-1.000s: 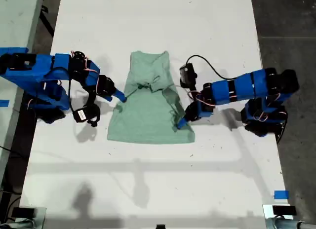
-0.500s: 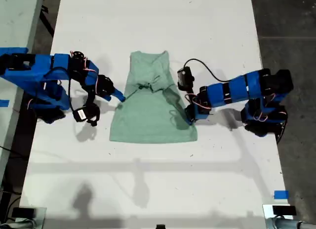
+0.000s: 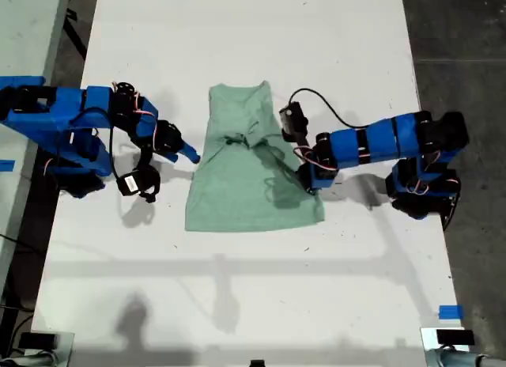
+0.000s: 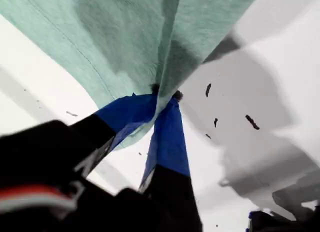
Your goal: Fold tshirt
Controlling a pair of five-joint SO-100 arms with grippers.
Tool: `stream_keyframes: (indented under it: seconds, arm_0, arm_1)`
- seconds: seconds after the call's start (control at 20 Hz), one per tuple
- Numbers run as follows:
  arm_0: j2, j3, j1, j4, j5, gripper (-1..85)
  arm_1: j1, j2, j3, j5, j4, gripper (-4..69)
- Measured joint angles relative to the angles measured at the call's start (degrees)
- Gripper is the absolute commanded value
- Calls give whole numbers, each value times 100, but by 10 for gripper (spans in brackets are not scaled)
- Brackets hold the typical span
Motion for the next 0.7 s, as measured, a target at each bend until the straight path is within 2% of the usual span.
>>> stream_keyframes:
  seconds: [0.2, 0.6, 0.65, 0.7]
  arm_0:
    - [44, 0, 0, 0, 0, 204]
    - [158, 0, 62, 0, -79, 207]
    - [158, 0, 79, 0, -123, 213]
    - [158, 0, 88, 0, -167, 216]
  arm_1:
    - [-97, -431, -1072, 0, 501, -22]
    - [-299, -2944, -4280, 237, 712, -22]
    - [-299, -3094, -4351, 325, 545, 20]
    - [-299, -3270, -4421, 422, 360, 115]
